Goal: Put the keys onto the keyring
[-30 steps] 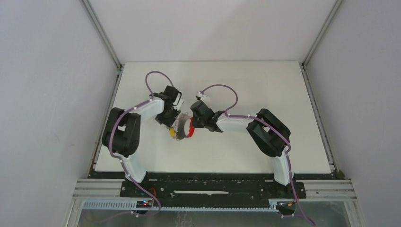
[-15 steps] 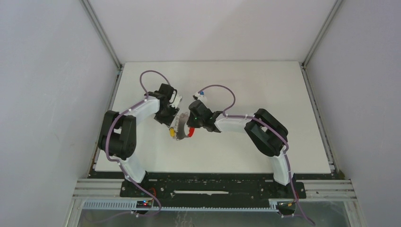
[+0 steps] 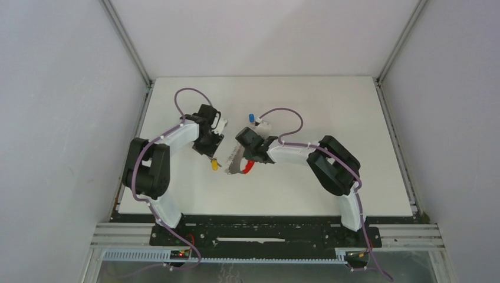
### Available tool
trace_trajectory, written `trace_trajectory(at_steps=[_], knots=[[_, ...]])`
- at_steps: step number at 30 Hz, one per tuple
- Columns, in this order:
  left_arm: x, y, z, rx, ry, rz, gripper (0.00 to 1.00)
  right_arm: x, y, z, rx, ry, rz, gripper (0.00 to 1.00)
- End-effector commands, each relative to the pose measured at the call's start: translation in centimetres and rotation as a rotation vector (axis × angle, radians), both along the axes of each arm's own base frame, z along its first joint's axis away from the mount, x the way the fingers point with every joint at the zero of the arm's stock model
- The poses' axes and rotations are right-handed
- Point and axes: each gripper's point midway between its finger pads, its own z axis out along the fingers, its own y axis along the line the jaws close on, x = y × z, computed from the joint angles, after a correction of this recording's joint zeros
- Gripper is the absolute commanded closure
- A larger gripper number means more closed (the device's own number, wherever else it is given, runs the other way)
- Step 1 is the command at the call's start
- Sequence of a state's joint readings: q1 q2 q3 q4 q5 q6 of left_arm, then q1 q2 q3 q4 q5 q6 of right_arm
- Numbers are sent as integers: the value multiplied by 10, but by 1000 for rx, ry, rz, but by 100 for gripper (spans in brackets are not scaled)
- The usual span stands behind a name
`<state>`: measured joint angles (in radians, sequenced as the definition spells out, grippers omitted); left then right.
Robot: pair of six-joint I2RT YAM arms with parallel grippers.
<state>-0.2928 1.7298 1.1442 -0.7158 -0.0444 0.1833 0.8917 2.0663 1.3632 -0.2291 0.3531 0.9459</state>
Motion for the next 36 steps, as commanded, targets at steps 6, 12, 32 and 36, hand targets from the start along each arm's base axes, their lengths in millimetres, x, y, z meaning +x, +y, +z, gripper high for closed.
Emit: trace_trajectory(at_steps=[6,12,32,36], knots=[[-2,-10,-5,51,12,-35,51,-27,-124,5,-90,127,-349,100],[-7,-11,-11,154,-6,-81,51,-36,-149,20,-19,146,-383,100],[-70,-104,45,-281,188,-390,71,-42,-103,111,172,-248,57,71],[-34,-76,128,-303,-14,-292,67,-37,-58,123,191,-299,225,60]])
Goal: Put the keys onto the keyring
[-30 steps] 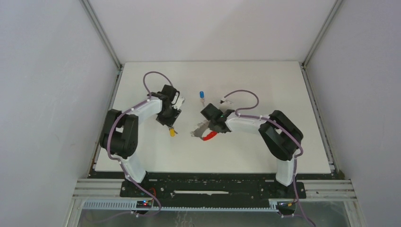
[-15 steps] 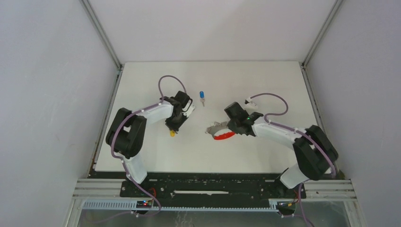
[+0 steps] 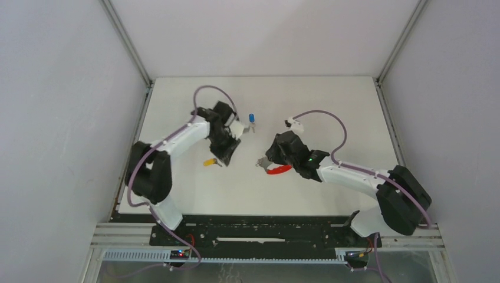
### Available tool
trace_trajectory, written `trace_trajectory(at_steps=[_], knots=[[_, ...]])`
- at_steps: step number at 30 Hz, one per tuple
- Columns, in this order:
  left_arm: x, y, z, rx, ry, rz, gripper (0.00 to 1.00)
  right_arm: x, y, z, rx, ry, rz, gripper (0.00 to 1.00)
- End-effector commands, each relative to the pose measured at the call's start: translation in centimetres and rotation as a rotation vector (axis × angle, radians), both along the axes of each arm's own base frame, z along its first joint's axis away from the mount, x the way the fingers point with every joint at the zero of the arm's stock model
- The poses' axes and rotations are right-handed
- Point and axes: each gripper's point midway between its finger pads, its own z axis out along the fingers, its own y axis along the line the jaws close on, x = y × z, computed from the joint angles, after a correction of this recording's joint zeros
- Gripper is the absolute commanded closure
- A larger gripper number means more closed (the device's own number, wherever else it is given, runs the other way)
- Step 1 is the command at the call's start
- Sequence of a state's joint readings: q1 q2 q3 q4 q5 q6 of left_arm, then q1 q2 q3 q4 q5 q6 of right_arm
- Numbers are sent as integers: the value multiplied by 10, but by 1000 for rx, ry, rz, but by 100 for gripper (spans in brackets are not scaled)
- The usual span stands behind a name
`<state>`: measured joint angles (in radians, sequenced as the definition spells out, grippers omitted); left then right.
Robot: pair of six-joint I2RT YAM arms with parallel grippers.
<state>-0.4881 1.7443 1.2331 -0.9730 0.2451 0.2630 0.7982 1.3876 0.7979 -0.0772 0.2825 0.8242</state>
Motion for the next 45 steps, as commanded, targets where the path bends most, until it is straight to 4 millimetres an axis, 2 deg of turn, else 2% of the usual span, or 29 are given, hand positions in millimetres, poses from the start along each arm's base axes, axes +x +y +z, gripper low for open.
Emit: trace_trajectory(at_steps=[1,3,5,7,8,10,11,13,17,23,30,33,40,45], knots=[[51,22,127,-156,-295,127,66,16,62,33,30,-151,230,57],[70,54,154,-121,-383,253,61,14,100,42,64,-175,380,49],[82,91,169,-43,-470,377,47,9,139,38,82,-171,553,42],[86,118,175,16,-533,458,37,4,173,26,62,-172,700,37],[86,130,177,25,-553,505,29,1,187,12,32,-161,760,34],[83,139,178,7,-555,556,2,-6,213,1,-13,-172,851,29],[80,141,178,-1,-552,576,0,-8,223,-5,-36,-177,884,24],[75,143,175,-14,-543,598,0,-10,235,-22,-97,-149,929,23],[68,141,173,-38,-550,617,0,6,249,-47,-219,-94,901,23],[63,142,174,-45,-565,620,0,31,248,-69,-334,-101,772,26],[61,149,183,-33,-606,636,0,32,244,-95,-480,-101,738,33],[61,153,186,-32,-617,645,0,36,232,-97,-535,-87,686,43],[57,156,187,-25,-622,651,0,45,185,-82,-601,-85,535,88],[55,156,189,-29,-626,648,0,60,140,-70,-622,-53,429,100]])
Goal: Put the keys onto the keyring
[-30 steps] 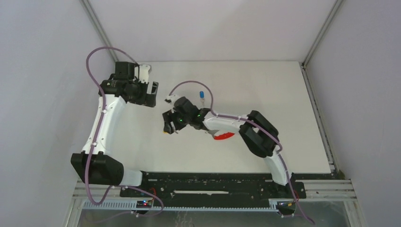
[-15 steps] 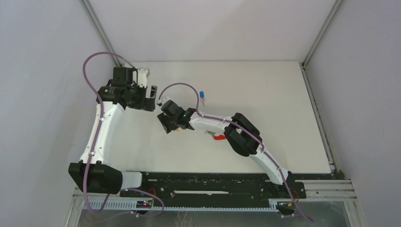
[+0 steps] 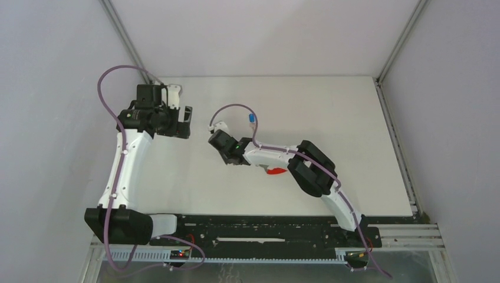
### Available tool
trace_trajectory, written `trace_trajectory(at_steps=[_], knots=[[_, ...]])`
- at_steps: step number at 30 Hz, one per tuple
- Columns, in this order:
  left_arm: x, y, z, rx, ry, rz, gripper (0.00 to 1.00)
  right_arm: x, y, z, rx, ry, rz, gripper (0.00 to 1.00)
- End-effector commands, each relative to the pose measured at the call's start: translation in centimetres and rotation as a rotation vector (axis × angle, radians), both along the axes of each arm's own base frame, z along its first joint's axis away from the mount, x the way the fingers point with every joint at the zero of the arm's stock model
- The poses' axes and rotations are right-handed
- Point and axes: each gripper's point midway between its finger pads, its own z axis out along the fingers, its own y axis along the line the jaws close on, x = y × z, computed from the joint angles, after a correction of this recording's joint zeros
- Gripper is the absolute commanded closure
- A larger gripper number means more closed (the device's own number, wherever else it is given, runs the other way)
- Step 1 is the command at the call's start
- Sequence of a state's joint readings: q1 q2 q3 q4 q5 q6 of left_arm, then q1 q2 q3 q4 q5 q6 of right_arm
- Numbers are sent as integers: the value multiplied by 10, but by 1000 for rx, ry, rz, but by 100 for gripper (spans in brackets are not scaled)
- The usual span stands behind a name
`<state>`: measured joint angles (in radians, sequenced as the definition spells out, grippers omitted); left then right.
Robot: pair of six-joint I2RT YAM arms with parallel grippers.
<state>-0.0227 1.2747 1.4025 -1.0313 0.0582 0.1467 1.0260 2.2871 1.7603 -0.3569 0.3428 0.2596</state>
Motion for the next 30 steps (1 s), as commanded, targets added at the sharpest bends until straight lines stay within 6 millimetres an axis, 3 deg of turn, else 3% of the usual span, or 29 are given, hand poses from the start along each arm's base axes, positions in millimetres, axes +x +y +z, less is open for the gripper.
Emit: trace_trajectory(at_steps=[1,6,10,16,20,30], knots=[[-5,2,11,-7,-45,15,0,20,-58,14,-52,4,-167,100],[-6,0,9,-18,-35,8,0,43,-109,21,45,86,-344,100],[-8,-3,6,-29,-20,-5,0,66,-153,43,113,83,-474,100],[-12,-16,-2,-84,7,-61,0,81,-208,57,154,73,-614,100],[-14,-22,-3,-106,9,-83,0,85,-218,53,173,107,-647,97],[-25,-31,-10,-89,16,-139,0,93,-208,37,170,165,-644,82]])
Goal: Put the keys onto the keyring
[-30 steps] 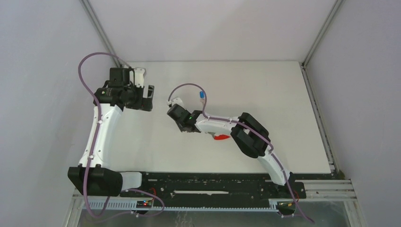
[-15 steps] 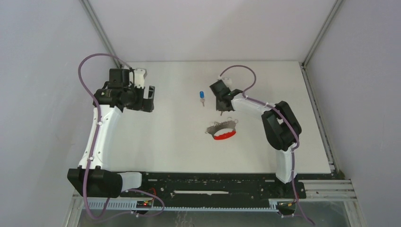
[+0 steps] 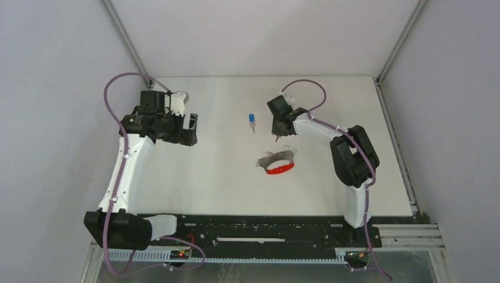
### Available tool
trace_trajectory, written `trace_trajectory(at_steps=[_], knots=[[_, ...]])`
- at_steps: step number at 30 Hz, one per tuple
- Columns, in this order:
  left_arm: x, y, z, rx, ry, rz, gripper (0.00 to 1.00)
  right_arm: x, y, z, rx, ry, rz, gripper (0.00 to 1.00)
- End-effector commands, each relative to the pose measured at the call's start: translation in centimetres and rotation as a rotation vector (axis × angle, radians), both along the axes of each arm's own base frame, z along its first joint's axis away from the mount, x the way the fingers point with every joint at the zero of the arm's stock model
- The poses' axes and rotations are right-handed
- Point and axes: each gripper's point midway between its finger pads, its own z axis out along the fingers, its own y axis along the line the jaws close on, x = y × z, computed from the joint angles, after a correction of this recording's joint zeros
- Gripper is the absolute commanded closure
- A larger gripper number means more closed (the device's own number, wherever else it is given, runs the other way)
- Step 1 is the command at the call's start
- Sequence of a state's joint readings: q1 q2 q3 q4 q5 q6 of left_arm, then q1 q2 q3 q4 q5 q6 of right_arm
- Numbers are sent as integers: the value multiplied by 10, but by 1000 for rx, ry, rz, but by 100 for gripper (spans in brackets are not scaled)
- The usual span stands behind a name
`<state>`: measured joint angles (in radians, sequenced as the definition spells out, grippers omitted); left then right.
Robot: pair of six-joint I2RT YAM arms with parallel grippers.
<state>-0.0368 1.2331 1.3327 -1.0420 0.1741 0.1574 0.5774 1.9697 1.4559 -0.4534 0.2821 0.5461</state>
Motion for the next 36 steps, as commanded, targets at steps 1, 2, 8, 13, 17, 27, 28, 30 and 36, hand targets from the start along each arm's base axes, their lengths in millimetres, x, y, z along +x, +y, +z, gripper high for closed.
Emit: trace_trajectory(at_steps=[1,2,8,13,17,27,28,30,36], knots=[[-7,-8,3,-8,-26,-49,0,8,6,1,12,12,-18,77],[-7,-9,4,-7,-27,-50,0,8,6,1,6,17,-19,71],[-5,-12,9,-10,-42,-62,0,5,7,14,-21,-6,-7,35],[-5,-15,10,-13,-43,-73,0,-4,-5,47,9,-52,-38,27],[-3,-16,9,-12,-44,-75,0,-31,-33,46,126,2,-99,26],[3,-15,15,-4,-57,-70,0,-76,-58,0,362,171,-194,34],[3,-15,16,-4,-57,-70,0,-76,-60,-4,378,184,-207,35],[2,-15,16,-2,-58,-71,0,-73,-64,-10,410,191,-230,38],[2,-14,12,0,-46,-65,0,-64,-68,-22,456,197,-272,47]])
